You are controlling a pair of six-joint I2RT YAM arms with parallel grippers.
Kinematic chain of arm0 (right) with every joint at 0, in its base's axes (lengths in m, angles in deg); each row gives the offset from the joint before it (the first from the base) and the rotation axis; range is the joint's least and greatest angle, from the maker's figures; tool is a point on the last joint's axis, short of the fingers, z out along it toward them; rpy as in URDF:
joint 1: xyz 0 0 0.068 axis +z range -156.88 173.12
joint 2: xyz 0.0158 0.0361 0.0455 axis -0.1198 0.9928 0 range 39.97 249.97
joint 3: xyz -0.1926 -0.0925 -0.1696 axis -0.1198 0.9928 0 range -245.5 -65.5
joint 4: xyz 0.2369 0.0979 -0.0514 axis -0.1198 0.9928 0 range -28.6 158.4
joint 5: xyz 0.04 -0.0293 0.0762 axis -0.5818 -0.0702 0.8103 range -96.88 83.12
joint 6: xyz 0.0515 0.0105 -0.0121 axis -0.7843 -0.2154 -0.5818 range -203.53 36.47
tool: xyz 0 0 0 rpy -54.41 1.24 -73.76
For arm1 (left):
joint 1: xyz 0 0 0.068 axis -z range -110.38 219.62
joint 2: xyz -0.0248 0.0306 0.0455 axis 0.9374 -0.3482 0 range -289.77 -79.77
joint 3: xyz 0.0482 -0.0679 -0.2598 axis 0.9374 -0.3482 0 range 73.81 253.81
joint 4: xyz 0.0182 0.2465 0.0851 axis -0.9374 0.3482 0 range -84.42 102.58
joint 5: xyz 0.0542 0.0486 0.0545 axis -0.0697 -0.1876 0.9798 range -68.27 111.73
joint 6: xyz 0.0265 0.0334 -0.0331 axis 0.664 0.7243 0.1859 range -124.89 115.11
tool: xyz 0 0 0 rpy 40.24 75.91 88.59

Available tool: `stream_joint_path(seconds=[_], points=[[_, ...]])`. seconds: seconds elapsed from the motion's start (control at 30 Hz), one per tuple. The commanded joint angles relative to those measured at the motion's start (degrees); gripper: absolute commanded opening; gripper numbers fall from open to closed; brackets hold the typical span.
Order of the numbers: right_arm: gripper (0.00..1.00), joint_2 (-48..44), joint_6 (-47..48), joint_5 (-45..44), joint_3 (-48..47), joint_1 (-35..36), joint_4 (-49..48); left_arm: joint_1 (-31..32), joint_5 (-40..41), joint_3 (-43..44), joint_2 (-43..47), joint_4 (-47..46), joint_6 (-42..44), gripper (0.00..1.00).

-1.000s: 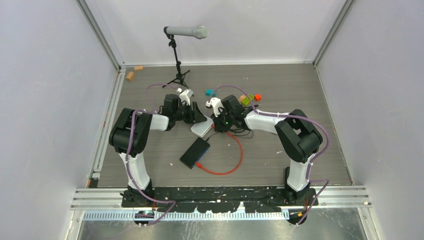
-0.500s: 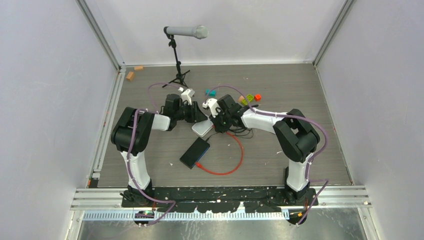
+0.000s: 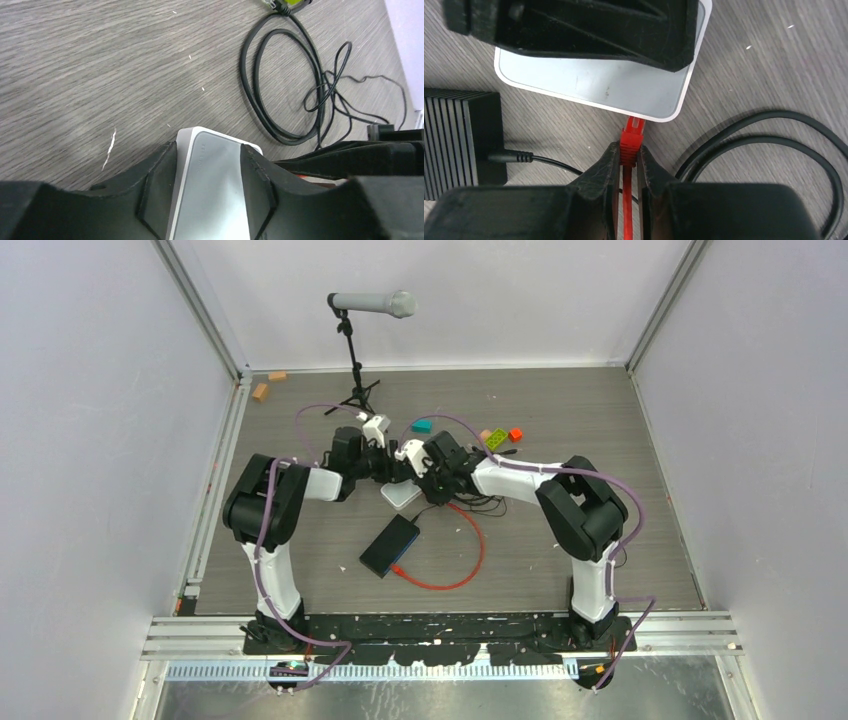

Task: Insert the plug into the switch port
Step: Insert the connector into the switch port.

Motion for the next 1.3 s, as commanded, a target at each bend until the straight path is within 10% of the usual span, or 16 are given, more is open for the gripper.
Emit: stream_joint_path(seconds=[0.0, 0.1, 0.33, 0.93, 1.27], points=[[0.17, -5.1, 2.2, -2.2, 2.1, -0.2, -15.1, -0.4, -6.7, 2.0, 0.5, -0.8, -8.9, 0.55], [0.4, -7.7, -0.8, 0.7, 4.7, -1.8, -13.6, -4.0, -3.9, 3.3, 2.0, -2.2, -12.3, 0.62], [0.53, -16.5, -10.3, -0.7, 7.8, -6.6, -12.5, -9.2, 1.1, 4.5, 10.7, 2.7, -12.5, 0.72], [0.57, -9.9, -34.1, -23.3, -4.9, -11.3, -1.1, -3.5, 31.9, -10.9, 46.5, 36.2, -9.7, 0.76], [0.63, -1.0, -42.5, -32.6, -11.1, -5.3, 4.5, -3.3, 39.5, -14.1, 49.7, 39.1, -10.8, 0.78]])
